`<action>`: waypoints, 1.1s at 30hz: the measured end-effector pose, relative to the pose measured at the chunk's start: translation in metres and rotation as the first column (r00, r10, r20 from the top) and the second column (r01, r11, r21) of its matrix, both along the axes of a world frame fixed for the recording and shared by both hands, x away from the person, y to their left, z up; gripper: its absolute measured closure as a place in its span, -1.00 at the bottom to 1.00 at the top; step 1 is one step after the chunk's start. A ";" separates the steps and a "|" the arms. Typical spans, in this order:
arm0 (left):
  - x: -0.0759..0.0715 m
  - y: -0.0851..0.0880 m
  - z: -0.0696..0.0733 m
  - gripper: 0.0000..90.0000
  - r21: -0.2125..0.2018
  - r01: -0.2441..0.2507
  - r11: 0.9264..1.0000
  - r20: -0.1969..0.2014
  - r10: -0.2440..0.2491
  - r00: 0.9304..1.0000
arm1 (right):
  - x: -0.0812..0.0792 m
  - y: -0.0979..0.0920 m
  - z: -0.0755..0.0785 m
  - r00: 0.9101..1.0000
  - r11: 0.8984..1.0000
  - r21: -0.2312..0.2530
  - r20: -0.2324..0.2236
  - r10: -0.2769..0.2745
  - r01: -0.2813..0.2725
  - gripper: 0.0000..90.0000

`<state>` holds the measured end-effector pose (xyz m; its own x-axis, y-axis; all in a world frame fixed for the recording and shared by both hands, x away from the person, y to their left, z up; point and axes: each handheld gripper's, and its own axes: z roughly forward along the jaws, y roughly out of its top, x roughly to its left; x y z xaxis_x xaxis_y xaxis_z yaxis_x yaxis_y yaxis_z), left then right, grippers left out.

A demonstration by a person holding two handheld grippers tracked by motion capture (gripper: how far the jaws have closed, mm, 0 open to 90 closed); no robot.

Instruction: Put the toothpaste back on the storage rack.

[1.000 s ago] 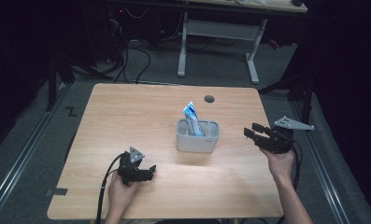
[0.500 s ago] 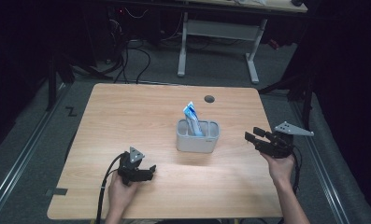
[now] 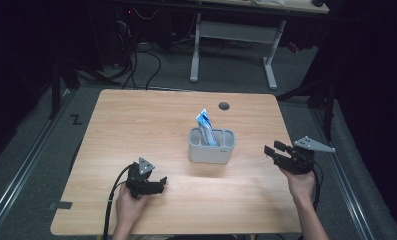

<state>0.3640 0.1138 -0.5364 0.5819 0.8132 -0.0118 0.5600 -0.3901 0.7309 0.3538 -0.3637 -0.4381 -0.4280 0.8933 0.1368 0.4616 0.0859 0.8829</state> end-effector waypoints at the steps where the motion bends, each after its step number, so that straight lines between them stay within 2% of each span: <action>1: 0.000 0.000 0.000 -0.64 0.000 -0.001 1.000 0.001 0.001 1.000 | 0.000 0.000 0.000 1.000 1.000 0.004 0.002 0.001 -0.001 0.05; 17: 0.000 0.000 0.000 -0.64 0.000 0.001 1.000 0.000 -0.001 1.000 | 0.000 0.002 -0.024 0.998 1.000 0.009 -0.054 -0.015 0.016 0.04; 20: 0.000 0.000 0.000 -0.64 0.000 0.001 1.000 -0.001 -0.001 1.000 | 0.001 0.004 -0.027 0.997 1.000 -0.006 -0.081 -0.013 0.012 0.04; 27: 0.000 0.000 0.000 -0.64 0.000 0.001 1.000 -0.001 -0.001 1.000 | 0.005 0.011 -0.033 0.996 0.999 -0.042 -0.088 -0.006 0.003 0.06; 33: 0.000 0.000 0.000 -0.64 0.000 0.001 1.000 -0.001 -0.001 1.000 | 0.007 0.013 -0.042 0.994 0.999 -0.043 -0.110 -0.018 0.014 0.06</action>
